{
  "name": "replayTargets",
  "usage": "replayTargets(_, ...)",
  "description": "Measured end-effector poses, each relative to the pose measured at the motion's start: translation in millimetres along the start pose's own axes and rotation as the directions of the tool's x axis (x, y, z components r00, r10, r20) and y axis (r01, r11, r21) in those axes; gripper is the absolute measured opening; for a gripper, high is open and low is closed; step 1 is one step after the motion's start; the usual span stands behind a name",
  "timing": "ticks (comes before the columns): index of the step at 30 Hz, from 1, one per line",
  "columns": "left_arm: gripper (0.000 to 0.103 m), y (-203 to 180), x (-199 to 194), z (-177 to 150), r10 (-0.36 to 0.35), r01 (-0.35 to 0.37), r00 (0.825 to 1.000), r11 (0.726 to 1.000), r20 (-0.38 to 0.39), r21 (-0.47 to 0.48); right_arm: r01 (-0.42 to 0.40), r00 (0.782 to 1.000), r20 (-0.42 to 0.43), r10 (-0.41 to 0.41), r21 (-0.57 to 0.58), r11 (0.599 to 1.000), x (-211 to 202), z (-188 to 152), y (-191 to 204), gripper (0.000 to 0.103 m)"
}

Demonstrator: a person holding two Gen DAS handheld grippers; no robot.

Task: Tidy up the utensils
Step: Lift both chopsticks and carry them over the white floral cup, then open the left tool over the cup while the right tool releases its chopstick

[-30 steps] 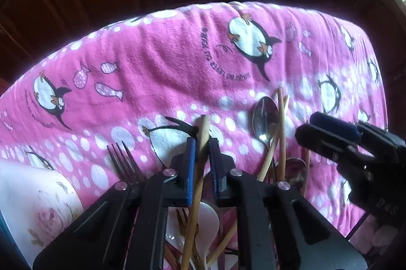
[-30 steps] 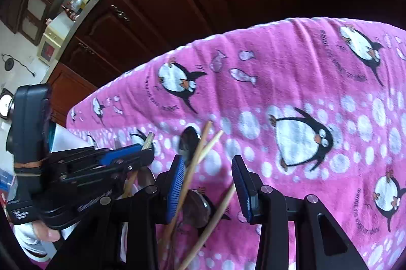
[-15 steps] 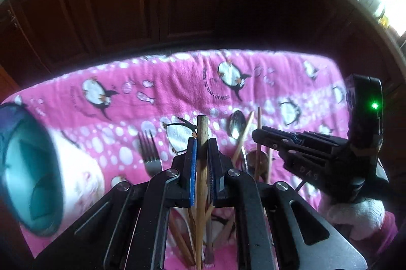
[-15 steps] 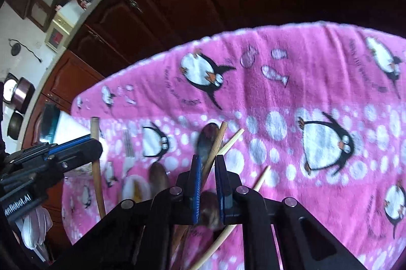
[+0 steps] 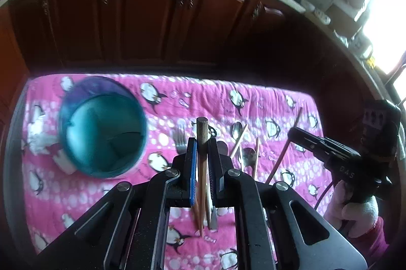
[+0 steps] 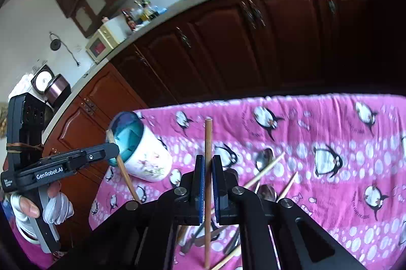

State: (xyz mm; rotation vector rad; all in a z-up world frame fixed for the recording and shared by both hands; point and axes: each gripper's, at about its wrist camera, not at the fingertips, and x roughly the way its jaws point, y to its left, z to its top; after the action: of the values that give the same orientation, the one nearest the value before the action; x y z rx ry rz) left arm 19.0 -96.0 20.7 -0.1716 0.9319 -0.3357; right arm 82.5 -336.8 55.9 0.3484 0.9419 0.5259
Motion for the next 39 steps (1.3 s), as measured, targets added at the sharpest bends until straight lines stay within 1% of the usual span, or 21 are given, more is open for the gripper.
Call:
replayTargets(5, 0.007, 12.9, -42.6, 3.5, -0.013, 0.015, 0.998, 1.000, 0.067, -0.027, -0.016, 0.999, 0.039, 0.018, -0.052, 0.999, -16.9, 11.8, 24.4, 0.005)
replayTargets(8, 0.007, 20.4, -66.2, 11.2, -0.016, 0.021, 0.993, 0.999, 0.113, -0.044, -0.031, 0.997, 0.067, 0.037, -0.089, 0.996, -28.1, 25.3, 43.4, 0.005)
replayTargets(12, 0.007, 33.7, -103.8, 26.8, -0.012, 0.024, 0.983, 0.998, 0.182, -0.061, -0.060, 0.991, 0.106, 0.076, -0.142, 0.988, -39.0, 50.6, 74.5, 0.005)
replayTargets(15, 0.007, 45.1, -133.9, 39.6, 0.015, 0.002, 0.971, 0.998, 0.239, -0.069, -0.083, 0.985, 0.133, 0.108, -0.183, 0.980, -47.6, 69.3, 99.0, 0.005)
replayTargets(17, 0.007, 52.7, -151.7, 50.1, 0.046, -0.026, 0.959, 0.997, 0.280, -0.075, -0.087, 0.980, 0.157, 0.123, -0.220, 0.972, -51.1, 83.4, 119.3, 0.005)
replayTargets(18, 0.007, 57.4, -159.9, 56.4, 0.074, -0.052, 0.950, 0.995, 0.303, -0.082, -0.092, 0.977, 0.167, 0.133, -0.234, 0.968, -50.3, 91.3, 129.7, 0.005)
replayTargets(21, 0.007, 71.3, -168.1, 68.6, 0.134, -0.102, 0.932, 0.989, 0.336, -0.111, -0.088, 0.973, 0.185, 0.140, -0.262, 0.961, -40.4, 106.4, 153.2, 0.005)
replayTargets(24, 0.007, 85.4, -158.9, 74.4, 0.211, -0.174, 0.913, 0.975, 0.349, -0.136, -0.073, 0.975, 0.180, 0.127, -0.281, 0.957, -20.1, 114.9, 168.2, 0.005)
replayTargets(27, 0.007, 100.3, -140.2, 74.5, 0.266, -0.223, 0.905, 0.961, 0.332, -0.165, -0.079, 0.981, 0.151, 0.124, -0.274, 0.958, 7.6, 121.5, 175.3, 0.005)
replayTargets(28, 0.007, 106.0, -131.1, 74.3, 0.278, -0.232, 0.906, 0.957, 0.320, -0.173, -0.072, 0.983, 0.143, 0.115, -0.274, 0.959, 18.8, 122.0, 175.3, 0.005)
replayTargets(30, 0.007, 115.7, -111.3, 71.2, 0.280, -0.232, 0.916, 0.954, 0.287, -0.190, -0.051, 0.988, 0.123, 0.087, -0.273, 0.961, 41.1, 120.2, 172.2, 0.005)
replayTargets(33, 0.007, 126.2, -86.7, 65.5, 0.271, -0.224, 0.933, 0.952, 0.237, -0.207, -0.067, 0.993, 0.077, 0.088, -0.240, 0.968, 69.2, 116.4, 159.6, 0.005)
replayTargets(39, 0.007, 132.4, -57.6, 56.4, 0.266, -0.227, 0.949, 0.950, 0.170, -0.216, -0.094, 0.996, -0.026, 0.091, -0.183, 0.979, 117.8, 100.7, 134.7, 0.005)
